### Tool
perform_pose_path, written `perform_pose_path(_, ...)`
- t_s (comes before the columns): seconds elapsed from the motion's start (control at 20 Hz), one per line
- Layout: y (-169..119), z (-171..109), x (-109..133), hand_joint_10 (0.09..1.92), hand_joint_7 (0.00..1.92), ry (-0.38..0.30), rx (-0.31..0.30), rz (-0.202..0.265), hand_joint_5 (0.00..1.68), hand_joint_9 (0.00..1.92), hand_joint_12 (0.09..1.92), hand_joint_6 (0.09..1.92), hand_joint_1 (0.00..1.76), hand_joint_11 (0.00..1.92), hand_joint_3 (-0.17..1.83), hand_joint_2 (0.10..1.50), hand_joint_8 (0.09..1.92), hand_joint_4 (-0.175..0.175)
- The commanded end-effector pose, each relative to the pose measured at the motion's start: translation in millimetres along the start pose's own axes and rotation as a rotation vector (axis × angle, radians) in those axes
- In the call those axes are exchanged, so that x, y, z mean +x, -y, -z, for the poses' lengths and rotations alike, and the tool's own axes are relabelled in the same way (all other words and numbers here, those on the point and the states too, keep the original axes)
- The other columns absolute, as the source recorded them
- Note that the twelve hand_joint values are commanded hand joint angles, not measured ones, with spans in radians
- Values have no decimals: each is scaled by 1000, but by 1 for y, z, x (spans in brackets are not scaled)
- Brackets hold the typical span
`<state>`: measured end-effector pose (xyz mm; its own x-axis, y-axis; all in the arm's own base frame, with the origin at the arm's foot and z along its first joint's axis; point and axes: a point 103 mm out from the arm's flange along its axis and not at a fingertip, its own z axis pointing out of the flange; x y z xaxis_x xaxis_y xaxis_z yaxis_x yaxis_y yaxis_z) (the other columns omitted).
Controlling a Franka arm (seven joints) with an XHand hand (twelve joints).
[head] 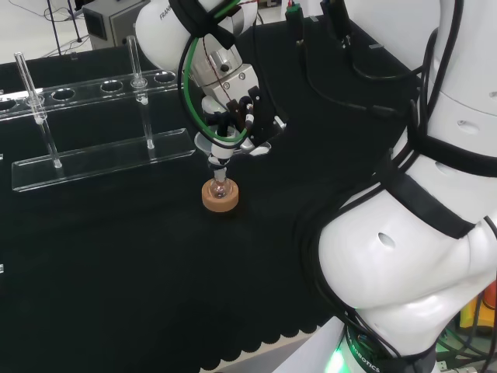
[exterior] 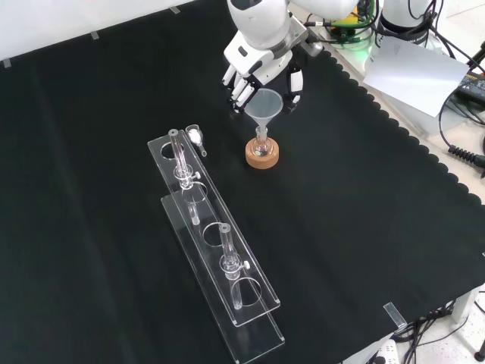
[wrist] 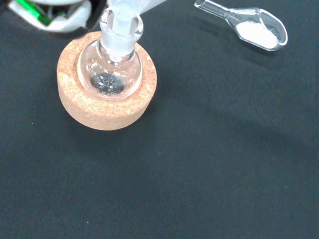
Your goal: Place the funnel on the round-bottom flask.
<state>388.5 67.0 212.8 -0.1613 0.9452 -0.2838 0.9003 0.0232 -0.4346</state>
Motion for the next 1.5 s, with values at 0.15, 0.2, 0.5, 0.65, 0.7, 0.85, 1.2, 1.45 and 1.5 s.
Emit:
perform_pose_path(0.15, 1, -1, -1, 593, 652, 1, -1, -3, 674, 936, 1260, 923, 892, 546, 724, 718, 798, -34)
perform_pose_path(0.2, 1, -1, -1, 592, 651, -1, -1, -1, 672, 934, 1260, 923, 891, 545, 724, 717, 797, -35)
perform_pose_path(0.5, 1, -3, 1, 595, 596, -13, -2, 8, 609, 890, 1262, 916, 867, 533, 726, 708, 799, -47)
perform_pose_path(0.65, 1, -3, 2, 628, 504, -18, 4, 17, 480, 812, 1278, 855, 831, 502, 732, 671, 819, -61)
perform_pose_path(0.7, 1, -3, 2, 641, 456, -22, 10, 22, 418, 774, 1290, 774, 812, 481, 726, 650, 817, -68)
perform_pose_path(0.85, 1, -3, 1, 686, 331, -30, 34, 26, 306, 685, 1316, 477, 770, 429, 691, 614, 809, -88)
perform_pose_path(1.2, 6, -2, -2, 722, 80, -20, 70, 29, 217, 495, 1379, 87, 717, 262, 602, 590, 751, -97)
perform_pose_path(1.45, 16, 4, -7, 721, 39, -18, 20, 32, 204, 453, 1385, 87, 696, 227, 580, 579, 735, -95)
perform_pose_path(1.5, 18, 5, -9, 721, 37, -21, 4, 30, 204, 449, 1386, 87, 689, 224, 576, 576, 734, -95)
